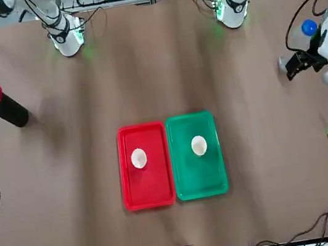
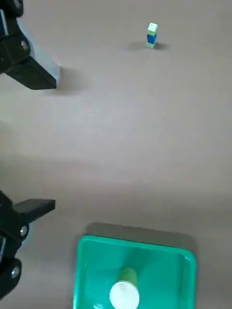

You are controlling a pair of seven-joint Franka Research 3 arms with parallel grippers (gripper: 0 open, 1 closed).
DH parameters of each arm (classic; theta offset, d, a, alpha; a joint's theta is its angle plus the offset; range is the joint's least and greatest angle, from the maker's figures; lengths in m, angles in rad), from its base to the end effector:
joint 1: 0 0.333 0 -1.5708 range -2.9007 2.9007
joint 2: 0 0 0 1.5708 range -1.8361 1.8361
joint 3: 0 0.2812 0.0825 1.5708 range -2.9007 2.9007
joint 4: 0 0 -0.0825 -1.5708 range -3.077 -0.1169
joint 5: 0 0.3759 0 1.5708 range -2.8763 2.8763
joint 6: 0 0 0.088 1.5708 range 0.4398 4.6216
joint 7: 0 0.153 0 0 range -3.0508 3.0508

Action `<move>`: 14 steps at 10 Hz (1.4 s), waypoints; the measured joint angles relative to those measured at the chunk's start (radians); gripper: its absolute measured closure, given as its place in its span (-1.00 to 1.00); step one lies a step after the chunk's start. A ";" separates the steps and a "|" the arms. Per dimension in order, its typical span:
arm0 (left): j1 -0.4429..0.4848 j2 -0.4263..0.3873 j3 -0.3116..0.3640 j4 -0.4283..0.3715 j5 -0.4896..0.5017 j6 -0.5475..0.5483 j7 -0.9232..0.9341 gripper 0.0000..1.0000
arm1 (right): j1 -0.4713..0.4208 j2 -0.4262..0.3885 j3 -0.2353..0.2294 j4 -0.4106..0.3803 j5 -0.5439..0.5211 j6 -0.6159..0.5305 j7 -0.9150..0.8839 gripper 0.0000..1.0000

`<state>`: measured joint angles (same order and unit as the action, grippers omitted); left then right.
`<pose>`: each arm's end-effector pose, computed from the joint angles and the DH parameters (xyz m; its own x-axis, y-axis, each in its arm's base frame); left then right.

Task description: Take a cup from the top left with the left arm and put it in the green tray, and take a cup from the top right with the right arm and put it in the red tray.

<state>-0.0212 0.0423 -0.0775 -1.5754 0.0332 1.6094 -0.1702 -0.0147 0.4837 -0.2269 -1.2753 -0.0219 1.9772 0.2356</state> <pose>0.5582 -0.0496 0.5217 0.9975 0.0701 -0.0030 0.0700 -0.9971 -0.0308 0.6918 -0.1438 0.4312 0.8829 -0.3989 0.2478 -0.4270 -0.9015 0.0701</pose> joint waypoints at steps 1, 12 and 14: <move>0.001 0.000 0.001 0.000 0.000 0.000 0.001 -1.00 | 0.003 -0.089 0.022 -0.079 0.000 -0.035 -0.016 -1.00; 0.002 0.006 0.001 0.008 0.000 0.002 0.029 -1.00 | 0.017 -0.462 0.161 -0.238 0.004 -0.381 -0.149 -1.00; 0.002 0.007 0.001 0.009 0.000 0.002 0.031 -1.00 | 0.017 -0.482 0.161 -0.239 0.005 -0.403 -0.153 -1.00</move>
<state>-0.0187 0.0492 -0.0764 -1.5665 0.0332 1.6112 -0.1392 0.0020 0.0014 -0.0655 -1.5147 -0.0169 1.5738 0.0828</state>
